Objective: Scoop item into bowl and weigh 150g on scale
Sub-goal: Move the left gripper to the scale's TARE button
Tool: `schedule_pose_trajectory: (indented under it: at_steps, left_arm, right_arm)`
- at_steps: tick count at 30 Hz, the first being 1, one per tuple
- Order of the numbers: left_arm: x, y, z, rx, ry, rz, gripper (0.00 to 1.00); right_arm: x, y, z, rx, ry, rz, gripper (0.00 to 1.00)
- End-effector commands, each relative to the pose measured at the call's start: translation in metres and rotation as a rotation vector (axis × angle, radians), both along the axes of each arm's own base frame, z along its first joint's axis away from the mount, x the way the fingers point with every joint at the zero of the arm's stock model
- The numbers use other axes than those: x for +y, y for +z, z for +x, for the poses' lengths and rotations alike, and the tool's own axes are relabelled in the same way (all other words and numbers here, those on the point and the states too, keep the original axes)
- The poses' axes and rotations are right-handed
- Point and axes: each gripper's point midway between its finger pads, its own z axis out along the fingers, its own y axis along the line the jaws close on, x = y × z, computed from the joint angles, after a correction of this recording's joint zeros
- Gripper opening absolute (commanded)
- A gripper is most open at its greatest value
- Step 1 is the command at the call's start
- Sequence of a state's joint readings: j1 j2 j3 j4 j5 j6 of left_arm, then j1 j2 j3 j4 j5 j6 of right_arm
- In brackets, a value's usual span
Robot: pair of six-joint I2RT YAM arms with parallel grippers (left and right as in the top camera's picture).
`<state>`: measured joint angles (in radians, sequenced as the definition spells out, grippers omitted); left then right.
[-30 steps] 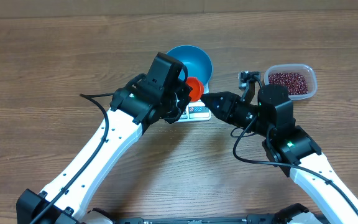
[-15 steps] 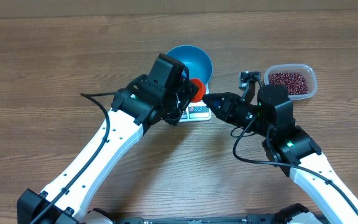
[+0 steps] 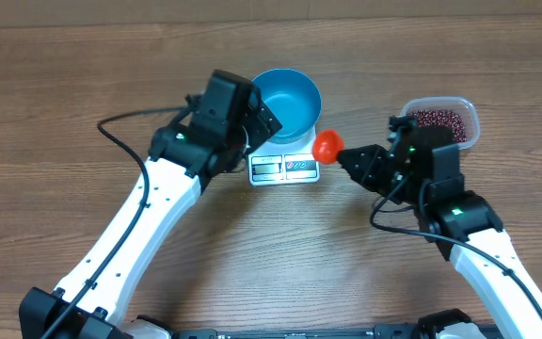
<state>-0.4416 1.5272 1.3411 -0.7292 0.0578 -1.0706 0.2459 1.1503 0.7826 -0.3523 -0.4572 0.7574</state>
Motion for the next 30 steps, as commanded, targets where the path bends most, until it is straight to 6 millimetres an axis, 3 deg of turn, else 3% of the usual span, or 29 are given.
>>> schedule_pose_trajectory:
  at_steps: [1,3,7,10,12,14,17,25,30]
  left_arm:
    - [0.012,0.002,0.011,-0.124,-0.221,0.189,0.84]
    - [0.01,0.006,0.013,-0.19,-0.36,0.272,0.85]
    - [0.009,0.014,0.014,-0.253,-0.48,0.355,0.85]
    - [0.009,0.028,0.013,-0.289,-0.541,0.396,0.76]
    - [0.007,0.032,0.01,-0.294,-0.571,0.397,0.62]
    - [0.001,0.032,0.002,-0.286,-0.618,0.368,0.31]
    - [-0.007,0.024,-0.012,-0.243,-0.663,0.344,0.04]
    - [-0.025,-0.033,-0.047,-0.161,-0.775,0.447,0.04]
    - [-0.04,-0.073,-0.05,-0.23,-0.825,0.447,0.04]
  right_arm:
    - [-0.019,0.023,0.001,-0.101,0.0,-0.044,0.04]
    - [-0.033,0.025,-0.002,-0.11,-0.023,-0.07,0.04]
    - [-0.055,0.027,-0.008,-0.111,-0.039,-0.131,0.04]
    - [-0.08,0.032,-0.014,-0.082,-0.066,-0.192,0.04]
    - [-0.09,0.037,-0.016,-0.079,-0.073,-0.22,0.04]
    - [-0.098,0.044,-0.017,-0.083,-0.077,-0.246,0.04]
    - [-0.109,0.052,-0.019,-0.088,-0.09,-0.274,0.04]
    - [-0.121,0.051,-0.02,-0.065,-0.131,-0.299,0.04]
    - [-0.123,0.05,-0.02,-0.064,-0.138,-0.306,0.04]
